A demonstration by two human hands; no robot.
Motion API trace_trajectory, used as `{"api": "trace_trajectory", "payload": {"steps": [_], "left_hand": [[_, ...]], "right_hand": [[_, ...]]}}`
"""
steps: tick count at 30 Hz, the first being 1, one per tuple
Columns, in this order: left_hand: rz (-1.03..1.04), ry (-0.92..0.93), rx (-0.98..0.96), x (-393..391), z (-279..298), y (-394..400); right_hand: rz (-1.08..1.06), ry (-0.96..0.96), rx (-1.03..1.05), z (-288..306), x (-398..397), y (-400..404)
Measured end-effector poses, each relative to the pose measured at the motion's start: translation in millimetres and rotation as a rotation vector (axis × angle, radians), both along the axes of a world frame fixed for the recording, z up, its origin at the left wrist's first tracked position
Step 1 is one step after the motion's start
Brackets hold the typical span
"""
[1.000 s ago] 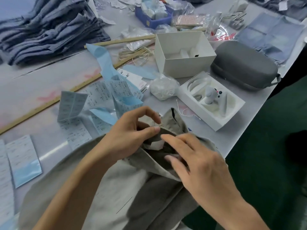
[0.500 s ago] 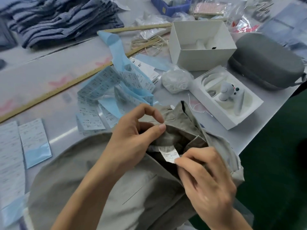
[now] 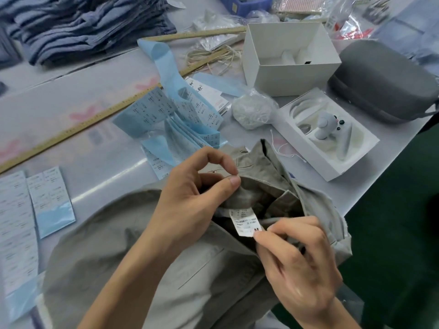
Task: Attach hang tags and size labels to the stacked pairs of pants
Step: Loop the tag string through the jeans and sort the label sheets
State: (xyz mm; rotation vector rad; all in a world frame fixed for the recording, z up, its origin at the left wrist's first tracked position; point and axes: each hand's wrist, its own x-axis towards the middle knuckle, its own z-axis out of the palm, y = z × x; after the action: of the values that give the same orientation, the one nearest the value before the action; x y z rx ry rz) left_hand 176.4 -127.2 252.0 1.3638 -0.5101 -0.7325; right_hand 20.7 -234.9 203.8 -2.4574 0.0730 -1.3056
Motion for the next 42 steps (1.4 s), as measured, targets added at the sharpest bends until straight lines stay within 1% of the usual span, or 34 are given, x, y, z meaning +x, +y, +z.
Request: {"api": "trace_trajectory", "payload": {"steps": [4,6,7,8,10,11,12,13,14,16,17,18,19,21,22,23,24,27,29,30,31,32,34,35,37,38,39,40,42], "left_hand": [[-0.016,0.019,-0.008,1,-1,1],[-0.004,-0.019,0.013,-1,-1,1],[0.016,-0.102,0.025,-3,-1,1],[0.055,-0.272,0.049,-6,-1,1],[0.204,-0.728,0.108,-10,-1,-1],[0.299,-0.912,0.097,-13,-2,-1],[0.386,-1.034,0.054,-16,-4,0],[0.463,-1.101,0.004,-17,-8,1],[0.525,-1.116,-0.028,-18,-13,3],[0.582,-1.045,-0.009,-17,-24,8],[0.582,-1.02,0.058,-17,-31,11],[0.565,-1.028,0.171,-15,-40,14],[0.519,-1.061,0.306,-14,-50,17],[0.361,-1.148,0.555,-11,-68,23],[0.286,-1.171,0.647,-9,-74,24],[0.239,-1.161,0.697,-8,-78,26],[0.217,-1.13,0.703,-6,-80,28],[0.227,-1.032,0.607,2,-82,32],[0.245,-0.941,0.572,11,-83,35],[0.248,-0.902,0.587,16,-84,36],[0.249,-0.874,0.617,23,-85,39],[0.252,-0.848,0.648,30,-87,41],[0.254,-0.764,0.702,46,-94,49],[0.256,-0.717,0.723,54,-99,55],[0.272,-0.655,0.75,65,-109,65],[0.281,-0.631,0.751,68,-114,71],[0.29,-0.608,0.748,71,-118,75],[0.297,-0.587,0.746,74,-121,80],[0.298,-0.53,0.749,80,-130,89]], "right_hand": [[0.0,-0.007,-0.022,0,1,-1],[0.014,0.013,-0.003,0,1,-1],[0.03,0.024,0.023,1,2,-2],[0.041,0.032,0.059,3,2,-4],[0.017,0.014,0.136,12,4,-10],[-0.003,-0.007,0.17,18,5,-14],[-0.022,-0.036,0.197,25,6,-17],[-0.032,-0.063,0.211,33,6,-19],[-0.03,-0.081,0.217,39,6,-19],[0.003,-0.064,0.225,51,5,-15],[0.021,-0.025,0.214,54,6,-13],[0.029,0.024,0.183,54,8,-13],[0.029,0.078,0.138,53,13,-15],[0.049,0.178,0.077,49,28,-23],[0.081,0.224,0.065,48,38,-29],[0.113,0.265,0.059,47,50,-33],[0.132,0.298,0.064,47,63,-36],[0.134,0.399,0.126,44,106,-46],[0.114,0.526,0.216,37,140,-59],[0.103,0.636,0.263,32,160,-68],[0.084,0.791,0.281,25,182,-77],[0.056,0.976,0.257,16,203,-86],[-0.009,1.352,0.107,-5,243,-100],[-0.02,1.511,0.017,-17,261,-104],[0.043,1.728,-0.08,-39,289,-101],[0.095,1.783,-0.044,-49,299,-96],[0.141,1.803,0.03,-60,308,-89],[0.176,1.787,0.059,-69,315,-81],[0.239,1.718,-0.039,-82,329,-60]]}}
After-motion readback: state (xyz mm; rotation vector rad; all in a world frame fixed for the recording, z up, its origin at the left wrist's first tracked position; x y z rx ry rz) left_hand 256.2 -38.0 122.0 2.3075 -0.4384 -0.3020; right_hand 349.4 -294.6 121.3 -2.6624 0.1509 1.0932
